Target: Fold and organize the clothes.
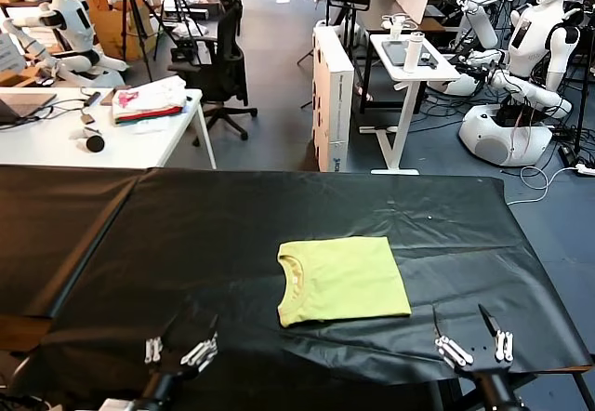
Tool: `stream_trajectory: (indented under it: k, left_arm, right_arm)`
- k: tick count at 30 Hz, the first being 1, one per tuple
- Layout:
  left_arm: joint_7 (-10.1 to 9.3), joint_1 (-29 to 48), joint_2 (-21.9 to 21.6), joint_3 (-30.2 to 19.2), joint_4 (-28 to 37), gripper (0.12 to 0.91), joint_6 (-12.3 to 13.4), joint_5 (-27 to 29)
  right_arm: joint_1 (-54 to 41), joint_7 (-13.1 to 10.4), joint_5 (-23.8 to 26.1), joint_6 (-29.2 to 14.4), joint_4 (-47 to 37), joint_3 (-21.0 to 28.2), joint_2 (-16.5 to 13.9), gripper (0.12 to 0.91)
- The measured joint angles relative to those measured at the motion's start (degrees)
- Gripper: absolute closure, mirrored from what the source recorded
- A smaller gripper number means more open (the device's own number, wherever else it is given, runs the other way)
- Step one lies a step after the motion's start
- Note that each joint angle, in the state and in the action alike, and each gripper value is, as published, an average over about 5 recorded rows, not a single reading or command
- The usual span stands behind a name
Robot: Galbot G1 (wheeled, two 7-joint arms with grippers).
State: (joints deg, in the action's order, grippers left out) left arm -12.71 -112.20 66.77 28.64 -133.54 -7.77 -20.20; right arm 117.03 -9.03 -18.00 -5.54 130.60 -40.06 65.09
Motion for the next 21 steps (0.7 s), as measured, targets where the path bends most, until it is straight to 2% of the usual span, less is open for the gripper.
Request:
stream_trajectory:
  k: [4,9,21]
  left_arm:
    - [-0.72,-2.41,-1.11,0.63,-2.71,0.123,-1.04,-0.28]
    - [-1.2,-4.28,-2.17,2.34,-5.14,0.123,-2.59,-3.31]
    - [-1.28,-5.47,-3.86,4.29,-4.98,0.123,-3.23,-5.4]
  right_arm:
    - [2.09,-0.34,-0.68,1.77,1.67,-0.1,-0.29,0.118]
    - [3.91,-1.02,-1.19,4.93,3.24,-0.14,-0.62,0.118]
    - [7.09,-3.21,-1.97,8.54,5.65,0.2,-0.77,0.118]
